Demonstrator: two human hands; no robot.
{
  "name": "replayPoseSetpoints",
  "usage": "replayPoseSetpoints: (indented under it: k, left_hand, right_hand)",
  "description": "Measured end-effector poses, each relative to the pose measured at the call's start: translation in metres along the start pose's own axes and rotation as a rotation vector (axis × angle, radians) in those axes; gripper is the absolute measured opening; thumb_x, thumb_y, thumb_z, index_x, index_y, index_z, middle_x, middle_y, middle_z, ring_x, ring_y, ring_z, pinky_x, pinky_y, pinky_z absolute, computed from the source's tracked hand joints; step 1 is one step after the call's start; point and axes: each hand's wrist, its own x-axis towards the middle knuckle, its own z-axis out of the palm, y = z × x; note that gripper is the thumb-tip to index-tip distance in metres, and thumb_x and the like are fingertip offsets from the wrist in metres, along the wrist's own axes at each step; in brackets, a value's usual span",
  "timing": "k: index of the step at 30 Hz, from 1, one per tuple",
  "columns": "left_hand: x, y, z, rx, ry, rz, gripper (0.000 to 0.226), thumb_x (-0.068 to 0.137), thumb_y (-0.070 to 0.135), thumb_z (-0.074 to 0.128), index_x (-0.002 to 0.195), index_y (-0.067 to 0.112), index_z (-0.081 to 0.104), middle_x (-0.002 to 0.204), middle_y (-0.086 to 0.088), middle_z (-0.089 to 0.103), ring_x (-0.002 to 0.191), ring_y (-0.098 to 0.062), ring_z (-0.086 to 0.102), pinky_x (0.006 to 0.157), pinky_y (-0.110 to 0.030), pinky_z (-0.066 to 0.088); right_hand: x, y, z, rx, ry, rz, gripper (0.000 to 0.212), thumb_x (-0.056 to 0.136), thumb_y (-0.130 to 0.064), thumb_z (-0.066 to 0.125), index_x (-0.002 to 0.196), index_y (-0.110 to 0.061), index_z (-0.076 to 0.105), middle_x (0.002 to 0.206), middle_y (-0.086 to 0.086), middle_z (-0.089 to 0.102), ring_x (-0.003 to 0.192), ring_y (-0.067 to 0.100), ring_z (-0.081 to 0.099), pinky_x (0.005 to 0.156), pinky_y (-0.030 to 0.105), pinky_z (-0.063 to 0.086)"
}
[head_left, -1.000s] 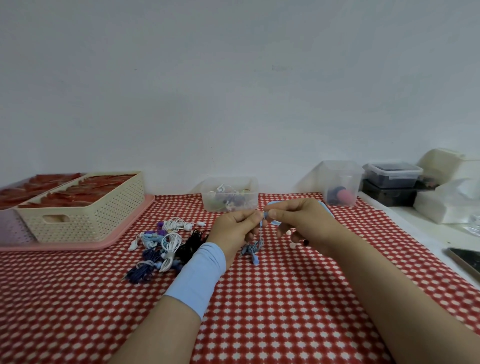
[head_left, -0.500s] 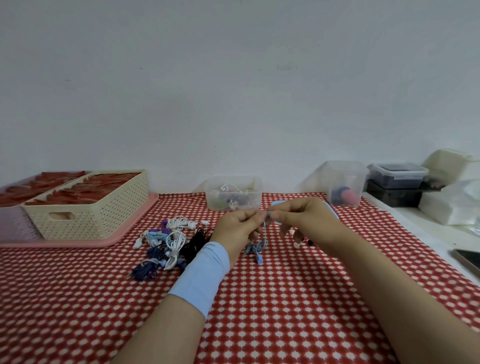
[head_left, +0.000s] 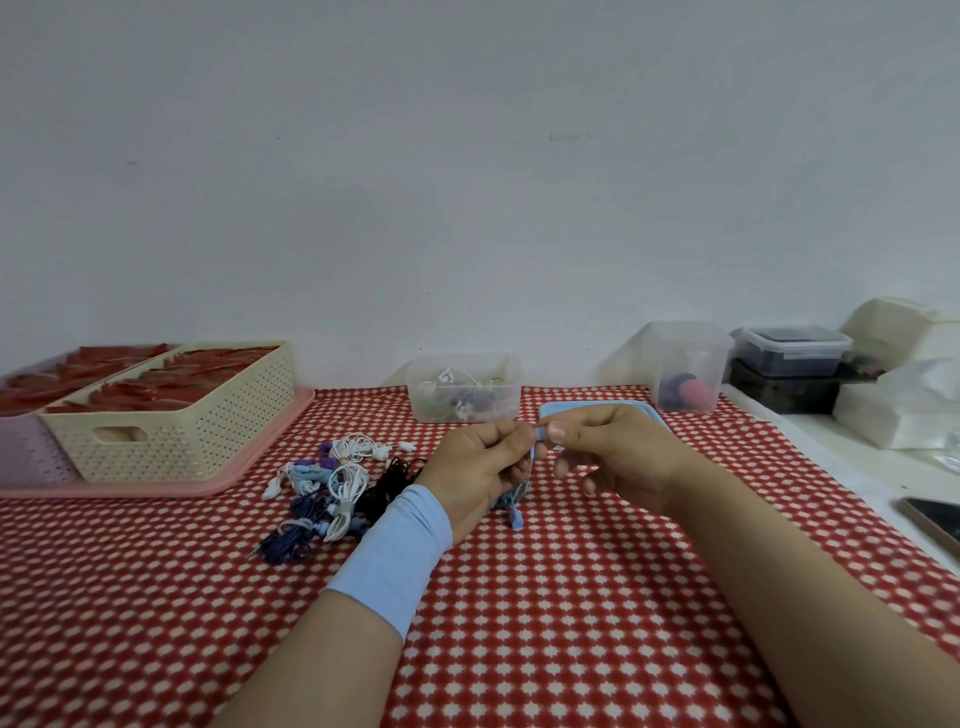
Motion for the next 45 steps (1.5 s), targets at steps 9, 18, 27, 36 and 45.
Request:
replayPoseSetpoints:
  k: [9,18,27,36,45]
  left_hand:
    - [-0.001,0.002,-0.003,0.16,-0.04,0.058,0.013,0.092,0.01,0.062,0.091,0.01,0.075,0.073,0.001,0.07,0.067,-0.009,0.056,0.069,-0.024,0.049]
    - [0.002,-0.005,-0.005,0.279,0.02,0.067,0.012,0.091,0.013,0.067,0.087,0.014,0.077,0.077,0.002,0.073,0.071,-0.007,0.064,0.076,-0.03,0.05]
    - [0.005,-0.005,-0.005,0.196,0.083,0.006,0.016,0.093,0.02,0.066,0.084,0.016,0.08,0.082,-0.01,0.067,0.073,-0.018,0.055,0.076,-0.033,0.049]
    - [0.005,-0.006,-0.007,0.243,0.096,-0.009,0.014,0.091,0.023,0.069,0.085,0.019,0.08,0.081,-0.01,0.068,0.074,-0.02,0.055,0.079,-0.035,0.05]
    - [0.005,-0.005,-0.004,0.273,0.13,-0.025,0.019,0.091,0.029,0.069,0.082,0.015,0.078,0.071,-0.003,0.067,0.068,-0.016,0.056,0.072,-0.03,0.05]
  right_hand:
    - [-0.002,-0.005,-0.003,-0.061,-0.018,0.047,0.016,0.073,-0.029,0.076,0.082,-0.017,0.082,0.088,0.005,0.076,0.066,0.013,0.063,0.05,0.022,0.043]
    - [0.003,-0.001,-0.006,-0.076,0.016,0.153,0.012,0.081,-0.024,0.076,0.086,-0.014,0.08,0.093,0.008,0.076,0.067,0.016,0.065,0.054,0.026,0.048]
    - [0.005,0.004,0.002,-0.061,0.134,-0.056,0.013,0.092,-0.013,0.07,0.103,-0.008,0.075,0.091,0.013,0.076,0.061,0.019,0.066,0.048,0.026,0.052]
    - [0.004,0.005,-0.001,-0.353,0.151,-0.174,0.01,0.085,-0.012,0.079,0.095,-0.014,0.08,0.082,0.004,0.077,0.064,0.016,0.069,0.053,0.027,0.056]
    - [0.007,0.007,0.001,-0.444,0.209,-0.281,0.01,0.084,-0.012,0.079,0.093,-0.017,0.081,0.08,-0.001,0.077,0.062,0.017,0.069,0.05,0.024,0.056]
